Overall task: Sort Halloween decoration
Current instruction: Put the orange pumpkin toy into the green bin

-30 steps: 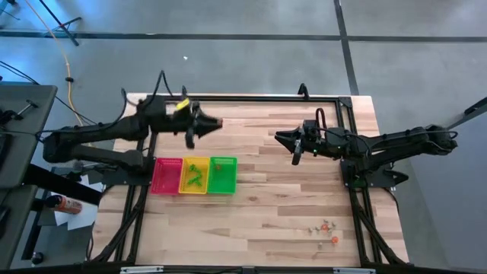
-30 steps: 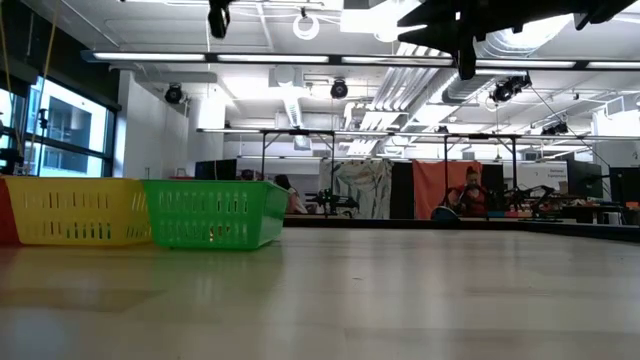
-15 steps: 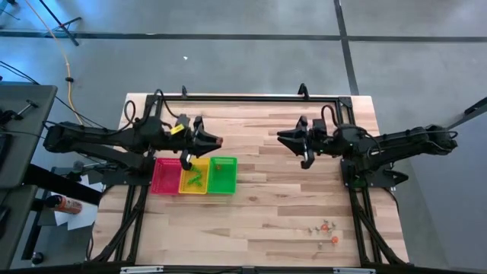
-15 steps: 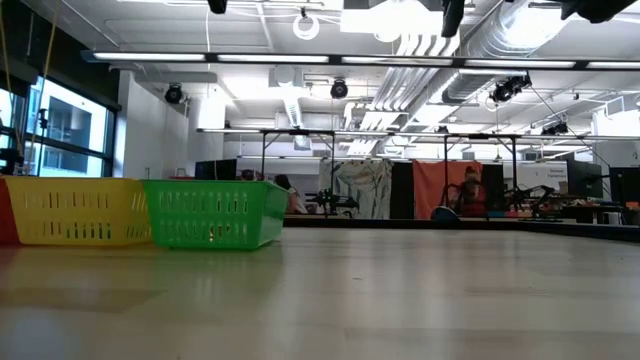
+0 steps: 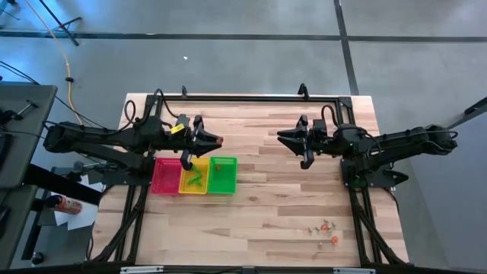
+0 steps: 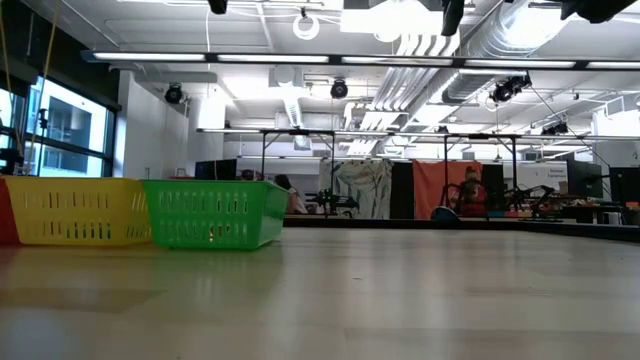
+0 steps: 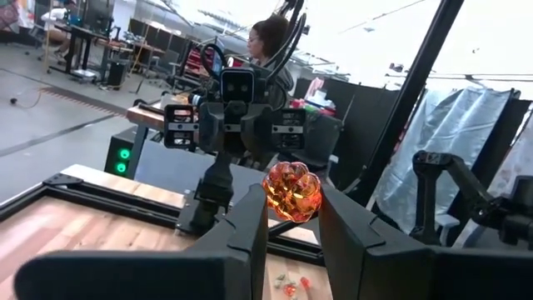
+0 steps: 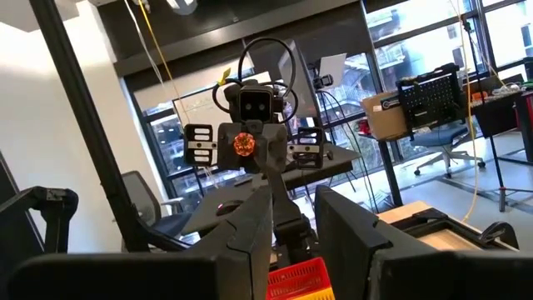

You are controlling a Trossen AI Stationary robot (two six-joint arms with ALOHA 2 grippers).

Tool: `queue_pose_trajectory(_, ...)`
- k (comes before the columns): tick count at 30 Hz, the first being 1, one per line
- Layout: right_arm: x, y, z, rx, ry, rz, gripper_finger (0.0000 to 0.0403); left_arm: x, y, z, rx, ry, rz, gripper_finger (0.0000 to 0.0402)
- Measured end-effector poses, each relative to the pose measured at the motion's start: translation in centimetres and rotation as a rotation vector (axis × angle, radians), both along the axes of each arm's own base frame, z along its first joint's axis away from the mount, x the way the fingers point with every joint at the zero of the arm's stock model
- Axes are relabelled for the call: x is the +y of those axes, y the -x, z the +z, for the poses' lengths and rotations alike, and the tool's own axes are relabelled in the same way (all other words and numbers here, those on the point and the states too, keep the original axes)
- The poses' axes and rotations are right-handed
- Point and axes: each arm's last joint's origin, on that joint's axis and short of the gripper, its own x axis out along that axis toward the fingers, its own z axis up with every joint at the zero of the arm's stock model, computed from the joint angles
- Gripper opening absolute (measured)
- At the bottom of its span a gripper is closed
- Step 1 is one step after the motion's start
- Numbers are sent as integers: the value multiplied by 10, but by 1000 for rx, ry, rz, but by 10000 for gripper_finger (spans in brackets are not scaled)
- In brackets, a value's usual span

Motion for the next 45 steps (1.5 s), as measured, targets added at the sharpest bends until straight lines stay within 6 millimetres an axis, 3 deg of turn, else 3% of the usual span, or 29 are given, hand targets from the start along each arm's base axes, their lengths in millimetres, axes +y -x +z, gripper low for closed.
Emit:
queue_pose_trajectory(12,0,-1,-4,39,19,-5,87,0,-1,-5,66,-111,12,70)
queue_pose_trajectory(21,0,-1,-4,43,15,-18,87,0,-19,-10,451,-225,1,70)
queue_pose_trajectory(24,-1,-1,-4,47,9,-43,87,0,-31,-23,589,-232,-15,70)
queue_pose_trajectory(32,-1,-1,-6,66,1,-45,87,0,-55,-84,969,-235,-58,70)
queue_pose_trajectory(45,-1,-2,-11,114,1,-49,87,-1,-86,-156,1239,-142,-43,69)
